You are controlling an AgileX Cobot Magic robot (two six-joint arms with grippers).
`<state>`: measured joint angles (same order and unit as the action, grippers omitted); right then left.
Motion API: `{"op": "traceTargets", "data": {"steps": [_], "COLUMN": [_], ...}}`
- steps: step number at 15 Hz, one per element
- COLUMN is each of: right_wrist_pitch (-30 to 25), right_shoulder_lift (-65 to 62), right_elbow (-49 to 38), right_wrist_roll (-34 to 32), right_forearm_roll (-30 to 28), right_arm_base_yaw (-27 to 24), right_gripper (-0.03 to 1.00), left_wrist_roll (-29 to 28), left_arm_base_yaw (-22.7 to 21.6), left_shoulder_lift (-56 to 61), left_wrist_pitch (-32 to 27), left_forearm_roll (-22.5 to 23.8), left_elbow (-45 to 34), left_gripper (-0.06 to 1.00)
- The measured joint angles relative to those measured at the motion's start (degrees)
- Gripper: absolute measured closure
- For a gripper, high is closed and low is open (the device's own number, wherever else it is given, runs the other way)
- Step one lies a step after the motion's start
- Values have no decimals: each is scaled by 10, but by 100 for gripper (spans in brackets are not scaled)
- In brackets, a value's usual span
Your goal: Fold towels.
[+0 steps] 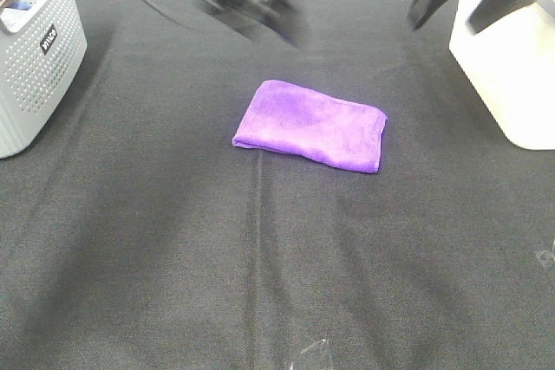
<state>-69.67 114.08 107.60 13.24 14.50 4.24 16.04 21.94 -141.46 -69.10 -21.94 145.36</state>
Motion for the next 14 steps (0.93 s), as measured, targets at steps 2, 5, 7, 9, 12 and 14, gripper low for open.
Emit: {"op": "traceTargets", "data": {"steps": [2,5,7,9,12,14], "right_wrist_pitch": [0,-1,-2,-1,-1,-1], "right_shoulder_lift": [-45,-145,-218,-298,-443,-549], "right_elbow": [-33,-115,-159,-209,-314,-407], "right_wrist_roll": [-19,-33,-42,-53,-54,-54], "right_forearm_roll": [-23,-45,-50,-49,-36,-34], "right_arm_base_yaw": [0,0,0,0,0,0], "right_gripper": [15,15,15,15,15,15], "left_wrist_roll": [-70,-126,-131,-121,-113,-114], "left_arm_base_yaw": [-32,-97,-151,-194,-223,-233], "left_shoulder_lift": [25,90,169,266,446,601], "left_wrist_pitch": [-3,-3,-2,-2,-3,10], "left_forearm_roll": [97,174,181,187,186,187], "left_elbow": [2,-38,-133,-257,-470,-617], "left_gripper": [16,17,18,18,18,18]}}
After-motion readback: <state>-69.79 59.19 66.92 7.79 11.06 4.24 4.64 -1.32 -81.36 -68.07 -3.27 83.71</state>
